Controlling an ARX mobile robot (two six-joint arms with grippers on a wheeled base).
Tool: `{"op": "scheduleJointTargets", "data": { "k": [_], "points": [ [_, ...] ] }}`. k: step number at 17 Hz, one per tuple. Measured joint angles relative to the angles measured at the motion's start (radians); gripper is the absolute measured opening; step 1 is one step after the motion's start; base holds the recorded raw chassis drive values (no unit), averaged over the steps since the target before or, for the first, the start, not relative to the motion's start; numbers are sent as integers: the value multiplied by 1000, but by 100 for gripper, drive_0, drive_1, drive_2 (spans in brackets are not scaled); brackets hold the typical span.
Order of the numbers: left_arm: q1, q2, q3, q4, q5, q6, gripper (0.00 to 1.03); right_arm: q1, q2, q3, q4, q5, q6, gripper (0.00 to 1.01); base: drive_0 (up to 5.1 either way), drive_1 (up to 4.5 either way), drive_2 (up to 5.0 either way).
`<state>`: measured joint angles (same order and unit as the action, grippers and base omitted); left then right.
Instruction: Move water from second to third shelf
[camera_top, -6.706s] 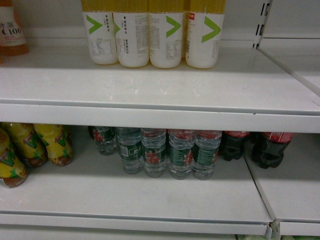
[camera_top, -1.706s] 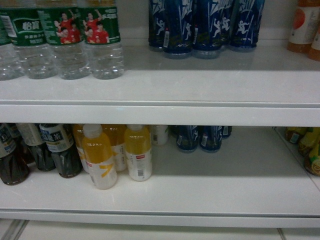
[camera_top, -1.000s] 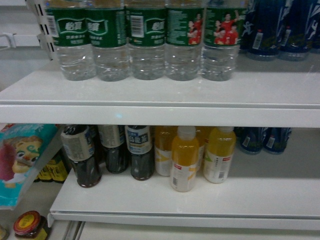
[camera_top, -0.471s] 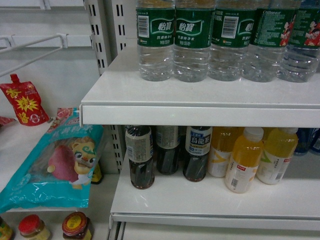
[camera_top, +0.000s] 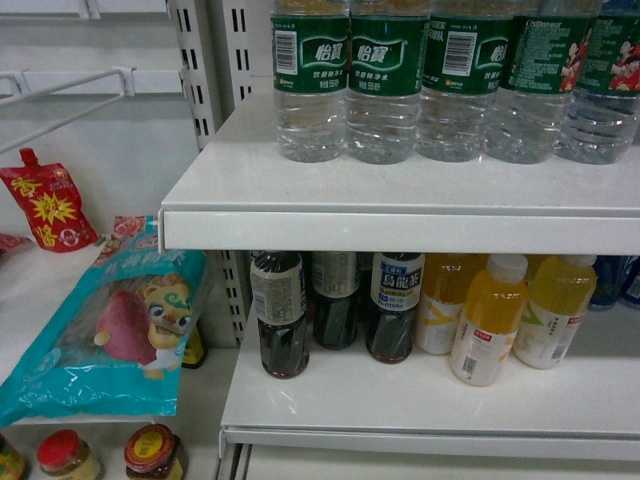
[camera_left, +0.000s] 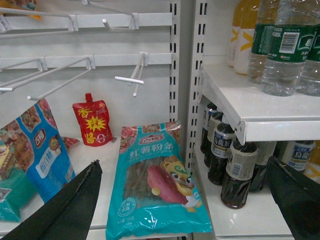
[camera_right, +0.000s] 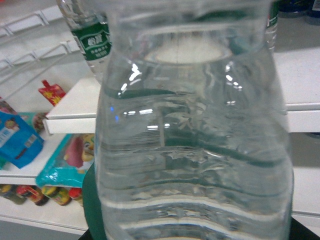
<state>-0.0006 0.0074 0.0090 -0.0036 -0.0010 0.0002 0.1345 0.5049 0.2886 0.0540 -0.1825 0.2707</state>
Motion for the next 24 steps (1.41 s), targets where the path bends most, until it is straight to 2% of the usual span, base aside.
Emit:
{"op": "scheduleJointTargets", "data": {
  "k": [1, 3, 8, 13, 15, 16, 17, 20, 24],
  "points": [
    [0, 0, 0, 0, 0, 0, 98, 9, 48, 27, -16, 29, -37, 42, 0, 0, 0],
    [0, 0, 0, 0, 0, 0, 98, 19, 206, 103, 104, 43, -85, 42, 0, 0, 0],
    [0, 0, 0, 0, 0, 0, 98, 32, 321, 175, 198, 49, -101, 42, 0, 0, 0],
    [0, 0, 0, 0, 0, 0, 98, 84, 612, 321, 327, 65, -145, 42, 0, 0, 0],
    [0, 0, 0, 0, 0, 0, 98, 143, 802, 435, 360, 104, -177, 42, 0, 0, 0],
    [0, 0, 0, 0, 0, 0, 98, 163, 935, 568, 411, 128, -198, 42, 0, 0, 0],
    [0, 0, 0, 0, 0, 0, 98, 160, 1007, 622, 409, 154, -213, 42, 0, 0, 0],
    [0, 0, 0, 0, 0, 0, 98, 158, 1081, 698, 391, 180, -215, 42, 0, 0, 0],
    [0, 0, 0, 0, 0, 0, 98, 153, 1126, 743, 377, 190, -192, 42, 0, 0, 0]
  ]
}}
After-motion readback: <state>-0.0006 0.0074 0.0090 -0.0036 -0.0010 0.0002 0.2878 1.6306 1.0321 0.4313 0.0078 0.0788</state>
